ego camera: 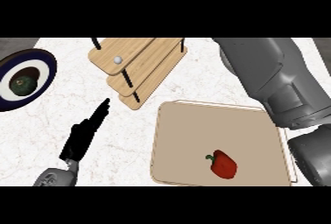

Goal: Pick the cupcake from the tray and place it in the tiered shelf

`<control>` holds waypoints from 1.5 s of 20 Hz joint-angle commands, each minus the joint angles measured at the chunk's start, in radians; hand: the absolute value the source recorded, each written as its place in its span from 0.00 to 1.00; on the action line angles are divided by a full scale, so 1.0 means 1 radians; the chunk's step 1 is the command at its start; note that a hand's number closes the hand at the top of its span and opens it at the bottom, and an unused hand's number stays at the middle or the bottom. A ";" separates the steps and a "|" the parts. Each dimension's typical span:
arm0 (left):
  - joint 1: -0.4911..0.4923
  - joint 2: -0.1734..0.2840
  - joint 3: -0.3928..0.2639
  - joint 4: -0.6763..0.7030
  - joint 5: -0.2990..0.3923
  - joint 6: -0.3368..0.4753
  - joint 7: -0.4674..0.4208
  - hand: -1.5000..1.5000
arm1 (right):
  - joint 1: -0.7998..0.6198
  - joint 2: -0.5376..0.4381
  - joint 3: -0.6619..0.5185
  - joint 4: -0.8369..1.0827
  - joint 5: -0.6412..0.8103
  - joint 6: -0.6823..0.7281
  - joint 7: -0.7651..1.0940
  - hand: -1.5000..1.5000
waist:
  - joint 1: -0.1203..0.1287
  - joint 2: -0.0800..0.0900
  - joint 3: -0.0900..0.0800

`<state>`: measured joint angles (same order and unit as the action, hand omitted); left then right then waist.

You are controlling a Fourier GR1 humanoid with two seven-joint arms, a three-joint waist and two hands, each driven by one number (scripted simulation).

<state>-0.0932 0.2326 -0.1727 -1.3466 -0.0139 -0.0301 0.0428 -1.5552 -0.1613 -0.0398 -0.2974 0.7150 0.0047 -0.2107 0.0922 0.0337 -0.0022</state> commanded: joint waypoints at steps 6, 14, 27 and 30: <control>-0.032 0.004 -0.010 -0.030 -0.005 -0.017 0.059 0.50 | -0.043 0.099 0.025 0.129 0.048 -0.036 0.011 1.00 | 0.026 0.011 0.000; -0.031 -0.007 -0.008 -0.014 -0.010 -0.013 0.008 0.50 | 0.001 0.153 -0.244 0.210 -0.228 0.176 0.059 0.00 | 0.045 0.021 0.001; -0.026 0.002 0.011 -0.011 -0.005 -0.016 0.014 0.50 | 0.006 0.065 -0.513 0.126 -0.478 0.033 0.032 0.00 | 0.025 0.013 0.001; -0.011 0.018 0.015 -0.016 0.010 -0.042 0.017 0.50 | 0.010 0.027 -0.548 0.107 -0.501 -0.073 0.037 0.00 | 0.018 0.009 0.001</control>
<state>-0.1165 0.2272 -0.1698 -1.3499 -0.0190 -0.0480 0.0580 -1.5564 -0.0932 -0.5363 -0.1643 0.2558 0.0253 -0.1622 0.1133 0.0475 -0.0004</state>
